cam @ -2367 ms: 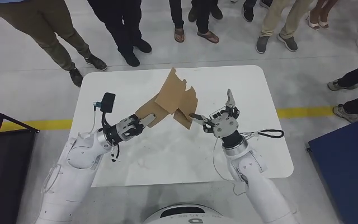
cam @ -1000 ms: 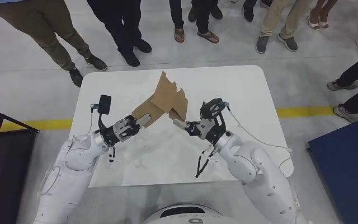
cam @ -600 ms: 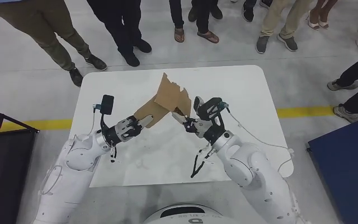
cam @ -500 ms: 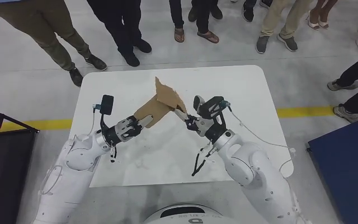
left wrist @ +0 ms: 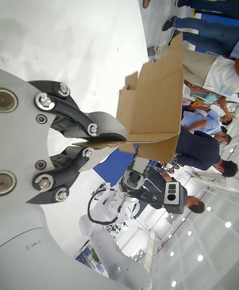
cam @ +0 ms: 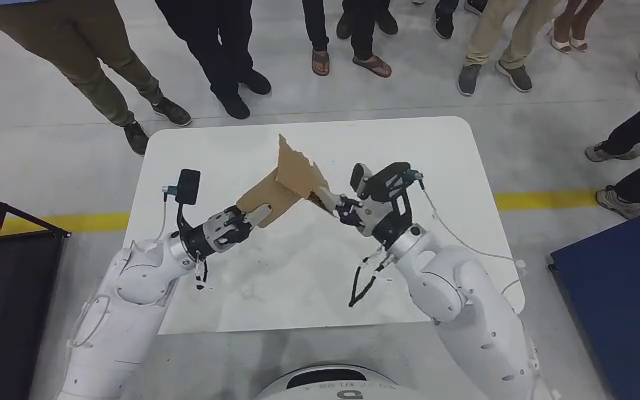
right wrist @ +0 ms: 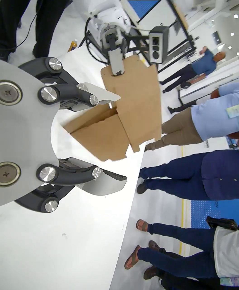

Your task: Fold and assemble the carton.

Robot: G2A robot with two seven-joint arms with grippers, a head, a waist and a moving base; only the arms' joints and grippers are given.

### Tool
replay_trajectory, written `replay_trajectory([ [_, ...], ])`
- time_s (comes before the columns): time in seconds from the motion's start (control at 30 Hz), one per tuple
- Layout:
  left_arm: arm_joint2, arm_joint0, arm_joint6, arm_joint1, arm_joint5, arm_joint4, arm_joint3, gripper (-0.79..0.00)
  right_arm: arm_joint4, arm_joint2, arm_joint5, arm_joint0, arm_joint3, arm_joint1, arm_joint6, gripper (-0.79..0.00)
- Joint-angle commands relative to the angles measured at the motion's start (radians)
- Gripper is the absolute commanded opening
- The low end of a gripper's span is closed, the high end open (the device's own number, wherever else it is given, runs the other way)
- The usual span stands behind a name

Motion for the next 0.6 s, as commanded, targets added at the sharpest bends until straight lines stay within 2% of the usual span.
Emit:
replay_trajectory([
  [0.0, 0.001, -0.001, 0.002, 0.001, -0.002, -0.001, 0.001, -0.785, -0.007, 0.024, -0.002, -0.004, 0.008, 0.003, 0.007, -0.219],
  [0.13, 0.003, -0.006, 0.003, 0.002, -0.001, 0.000, 0.005, -0.785, -0.056, 0.014, -0.015, -0.001, 0.023, 0.005, 0.036, -0.200],
  [0.27, 0.010, -0.013, 0.004, 0.003, 0.004, 0.002, 0.006, -0.785, -0.065, -0.043, -0.043, 0.004, 0.018, 0.002, 0.059, -0.222],
  [0.43, 0.018, -0.019, 0.004, 0.004, 0.005, 0.004, 0.006, -0.785, -0.136, -0.090, -0.025, 0.015, 0.023, -0.001, 0.075, -0.225],
  [0.5, 0.021, -0.021, 0.005, 0.005, 0.006, 0.005, 0.006, -0.785, -0.146, -0.108, -0.016, 0.026, 0.032, -0.004, 0.079, -0.265],
  [0.57, 0.023, -0.023, 0.007, 0.005, 0.005, 0.006, 0.005, -0.785, -0.151, -0.122, -0.006, 0.041, 0.041, -0.007, 0.081, -0.249],
])
